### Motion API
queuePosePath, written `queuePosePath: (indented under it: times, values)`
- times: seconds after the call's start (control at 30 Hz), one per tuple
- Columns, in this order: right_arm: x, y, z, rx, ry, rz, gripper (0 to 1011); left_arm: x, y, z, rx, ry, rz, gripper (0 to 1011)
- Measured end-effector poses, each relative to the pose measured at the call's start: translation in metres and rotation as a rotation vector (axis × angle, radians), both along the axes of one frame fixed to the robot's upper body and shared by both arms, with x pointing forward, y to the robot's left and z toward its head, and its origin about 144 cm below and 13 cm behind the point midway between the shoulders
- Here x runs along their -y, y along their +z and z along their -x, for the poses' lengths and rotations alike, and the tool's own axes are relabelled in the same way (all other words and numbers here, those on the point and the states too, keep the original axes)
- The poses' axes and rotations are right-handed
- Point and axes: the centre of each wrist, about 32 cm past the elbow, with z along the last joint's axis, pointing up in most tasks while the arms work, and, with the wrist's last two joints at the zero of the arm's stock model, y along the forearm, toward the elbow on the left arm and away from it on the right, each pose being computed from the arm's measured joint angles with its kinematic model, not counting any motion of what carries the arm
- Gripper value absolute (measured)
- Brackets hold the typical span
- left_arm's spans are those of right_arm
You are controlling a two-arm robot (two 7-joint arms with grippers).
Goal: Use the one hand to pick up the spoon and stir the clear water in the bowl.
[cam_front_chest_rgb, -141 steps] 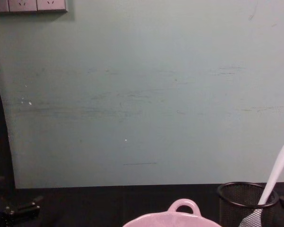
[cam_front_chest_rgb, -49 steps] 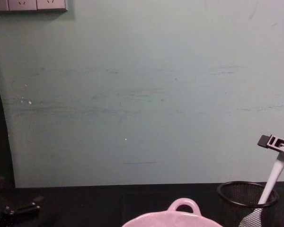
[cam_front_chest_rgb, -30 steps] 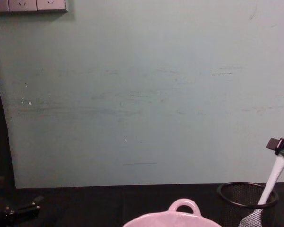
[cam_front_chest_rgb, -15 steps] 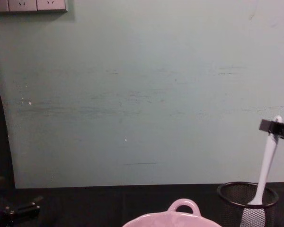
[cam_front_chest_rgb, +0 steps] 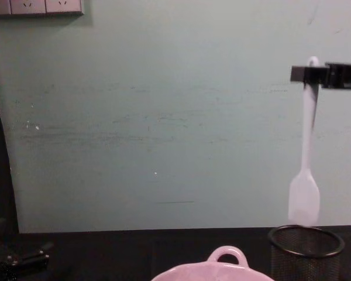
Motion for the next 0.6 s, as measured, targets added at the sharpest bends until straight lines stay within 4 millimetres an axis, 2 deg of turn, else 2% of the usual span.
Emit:
queuePosePath:
  times: [0.03, 0.2, 0.6]
  values:
    - [-0.001, 0.007, 0.001, 0.007, 0.008, 0.011, 110, 0.000, 0.000, 0.000, 0.000, 0.000, 0.000, 1011]
    - [-0.003, 0.018, 0.004, 0.014, 0.019, 0.030, 110, 0.000, 0.000, 0.000, 0.000, 0.000, 0.000, 1011]
    - [-0.003, 0.017, 0.003, 0.014, 0.017, 0.029, 110, 0.000, 0.000, 0.000, 0.000, 0.000, 0.000, 1011]
